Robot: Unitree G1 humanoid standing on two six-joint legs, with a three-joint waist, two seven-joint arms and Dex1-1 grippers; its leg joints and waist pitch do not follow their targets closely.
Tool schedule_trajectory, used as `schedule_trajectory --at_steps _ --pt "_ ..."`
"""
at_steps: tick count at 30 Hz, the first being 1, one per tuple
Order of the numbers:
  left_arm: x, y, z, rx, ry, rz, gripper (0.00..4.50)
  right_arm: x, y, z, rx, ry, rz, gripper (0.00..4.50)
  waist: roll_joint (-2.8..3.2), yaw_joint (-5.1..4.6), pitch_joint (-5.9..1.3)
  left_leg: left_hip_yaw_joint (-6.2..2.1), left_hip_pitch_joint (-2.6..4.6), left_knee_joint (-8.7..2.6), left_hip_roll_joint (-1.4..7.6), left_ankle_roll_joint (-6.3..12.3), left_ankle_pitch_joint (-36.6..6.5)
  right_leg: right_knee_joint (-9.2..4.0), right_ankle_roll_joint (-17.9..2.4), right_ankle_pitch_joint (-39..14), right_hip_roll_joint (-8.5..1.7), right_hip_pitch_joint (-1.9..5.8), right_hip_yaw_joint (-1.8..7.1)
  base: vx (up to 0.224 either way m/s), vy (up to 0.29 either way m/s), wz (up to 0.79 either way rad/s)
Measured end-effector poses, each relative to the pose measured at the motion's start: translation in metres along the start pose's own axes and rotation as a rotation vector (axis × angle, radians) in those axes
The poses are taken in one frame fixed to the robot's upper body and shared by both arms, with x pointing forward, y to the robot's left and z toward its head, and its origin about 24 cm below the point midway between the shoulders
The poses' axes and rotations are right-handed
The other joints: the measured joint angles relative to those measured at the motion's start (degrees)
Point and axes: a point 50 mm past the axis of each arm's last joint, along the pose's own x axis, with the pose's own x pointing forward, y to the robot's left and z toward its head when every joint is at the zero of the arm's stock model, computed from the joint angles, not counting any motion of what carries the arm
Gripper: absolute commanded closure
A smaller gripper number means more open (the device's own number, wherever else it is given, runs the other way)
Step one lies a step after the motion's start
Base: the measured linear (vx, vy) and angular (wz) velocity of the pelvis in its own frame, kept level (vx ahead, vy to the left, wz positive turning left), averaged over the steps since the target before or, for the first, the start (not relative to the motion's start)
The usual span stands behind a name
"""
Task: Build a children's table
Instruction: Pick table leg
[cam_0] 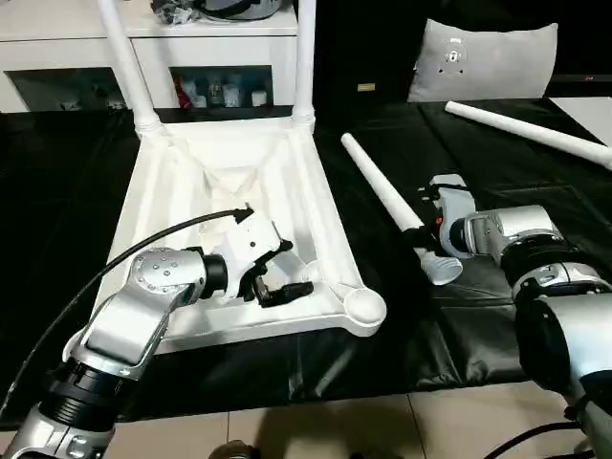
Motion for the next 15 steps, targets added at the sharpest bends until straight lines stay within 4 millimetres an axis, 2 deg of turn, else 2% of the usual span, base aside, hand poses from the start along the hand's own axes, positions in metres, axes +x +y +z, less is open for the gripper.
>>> schedule_trajectory --at_steps 6,11,15 --pt "0.006 0.0 0.005 0.005 -0.05 0.053 0.0 -0.002 -0.007 0.003 0.094 -0.083 -0.023 2.64 0.0 0.01 0.01 0.0 -0.12 0.0 0.0 0.0 0.0 0.01 0.0 0.0 0.0 -0.1 0.0 0.0 0.0 0.0" --pt "0.013 0.004 0.01 -0.032 -0.126 0.133 0.0 -0.01 -0.008 0.022 0.193 -0.381 0.054 2.64 -0.04 0.04 0.04 0.04 -0.5 0.05 0.04 0.02 0.0 0.05 0.0 0.0 0.02 -0.48 0.0 0.0 0.0 0.0" --pt "0.019 0.013 0.024 -0.106 -0.244 0.231 0.0 -0.023 0.004 0.034 0.235 -0.64 0.241 2.64 -0.04 0.09 0.03 0.05 -0.71 0.14 0.14 0.05 0.0 0.06 0.0 0.0 0.06 -0.61 -0.08 0.0 0.0 0.0"
